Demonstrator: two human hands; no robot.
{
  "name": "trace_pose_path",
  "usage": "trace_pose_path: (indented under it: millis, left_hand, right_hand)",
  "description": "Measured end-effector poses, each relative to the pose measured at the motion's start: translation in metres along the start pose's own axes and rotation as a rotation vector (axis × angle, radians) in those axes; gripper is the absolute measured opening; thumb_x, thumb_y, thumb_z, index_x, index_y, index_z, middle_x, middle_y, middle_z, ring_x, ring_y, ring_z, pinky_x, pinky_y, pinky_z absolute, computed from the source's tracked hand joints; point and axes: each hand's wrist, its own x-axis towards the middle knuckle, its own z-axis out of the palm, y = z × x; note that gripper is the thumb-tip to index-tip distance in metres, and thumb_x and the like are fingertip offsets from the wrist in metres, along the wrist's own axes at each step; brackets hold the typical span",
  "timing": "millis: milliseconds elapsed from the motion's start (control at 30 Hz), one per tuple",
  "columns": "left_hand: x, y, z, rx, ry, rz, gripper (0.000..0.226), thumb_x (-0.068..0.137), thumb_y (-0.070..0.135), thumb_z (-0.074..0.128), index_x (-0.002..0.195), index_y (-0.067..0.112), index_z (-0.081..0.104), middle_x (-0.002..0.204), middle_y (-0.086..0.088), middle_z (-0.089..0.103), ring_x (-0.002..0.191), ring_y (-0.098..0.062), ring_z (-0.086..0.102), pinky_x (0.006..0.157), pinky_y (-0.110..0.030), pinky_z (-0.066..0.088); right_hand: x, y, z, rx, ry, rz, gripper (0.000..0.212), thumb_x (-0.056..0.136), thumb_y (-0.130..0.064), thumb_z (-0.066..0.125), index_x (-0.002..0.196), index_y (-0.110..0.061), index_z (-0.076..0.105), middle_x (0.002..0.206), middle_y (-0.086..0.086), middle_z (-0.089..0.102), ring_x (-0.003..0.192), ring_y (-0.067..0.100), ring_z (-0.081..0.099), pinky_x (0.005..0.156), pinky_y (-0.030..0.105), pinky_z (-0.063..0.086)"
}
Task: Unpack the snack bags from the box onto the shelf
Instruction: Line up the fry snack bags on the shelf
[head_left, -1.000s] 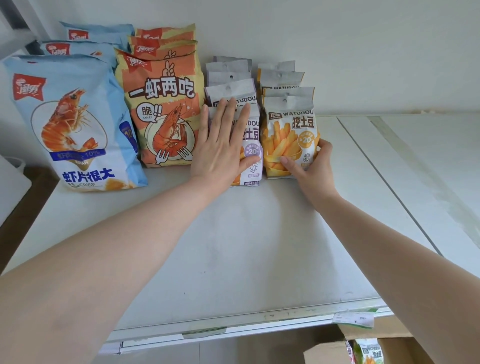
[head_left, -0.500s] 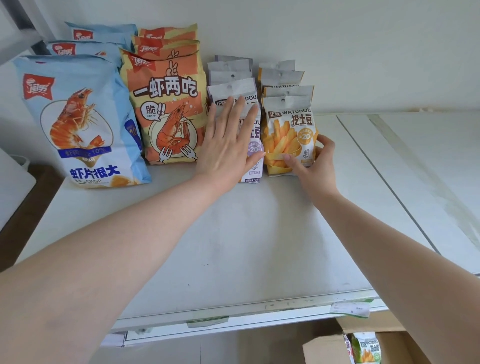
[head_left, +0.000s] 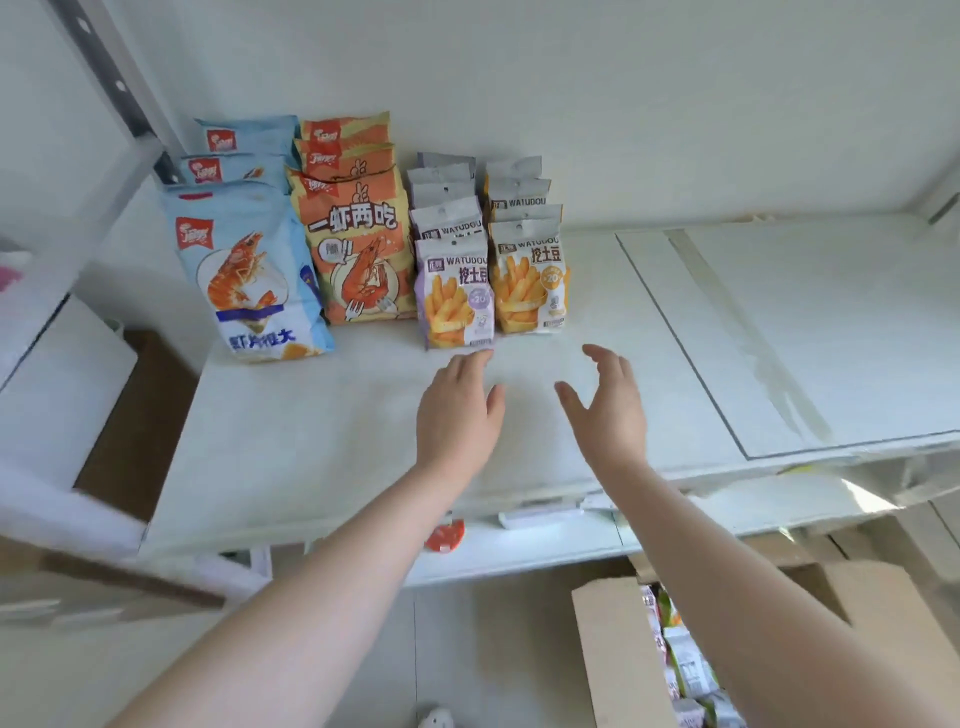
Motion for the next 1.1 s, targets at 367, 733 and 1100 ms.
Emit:
trace_pose_path:
  millis: [367,733,1100]
  left_hand:
    - [-0.176,0.054,-0.002,-0.041,-0.181,-0.061,0.043,0.094,0.023,0.050,0.136,0.021,0.045,0.128,0.005,0.053,0.115,-0.018,0.051,0.090,-0.034,0.045]
    - [-0.345,0.205,0.085,-0.071,-0.594,0.012,0.055,0.094,0.027,0.052,0.145,0.020,0.033,0.144,0.002,0.042,0.128,-0.019,0.044,0.104,-0.031,0.038]
    - [-0.411,0.257,0.133,0.046,-0.942,0.140,0.057,0.093,0.030,0.052,0.145,0.020,0.031,0.143,-0.002,0.044,0.131,-0.021,0.042,0.105,-0.034,0.038]
  right_hand:
    - [-0.164,0.073,-0.097,-0.159,-0.126,0.055,0.049,0.093,-0.028,0.062,0.139,-0.019,0.046,0.133,0.000,0.052,0.124,0.022,0.047,0.082,0.033,0.045]
    - [-0.339,0.226,-0.250,-0.339,-0.325,0.262,0.056,0.091,-0.036,0.061,0.143,-0.025,0.041,0.139,-0.003,0.046,0.128,0.020,0.043,0.087,0.034,0.049]
    - [-0.430,0.287,-0.318,-0.380,-0.299,0.506,0.061,0.094,-0.038,0.060,0.147,-0.020,0.034,0.143,0.003,0.045,0.131,0.023,0.045,0.094,0.036,0.048]
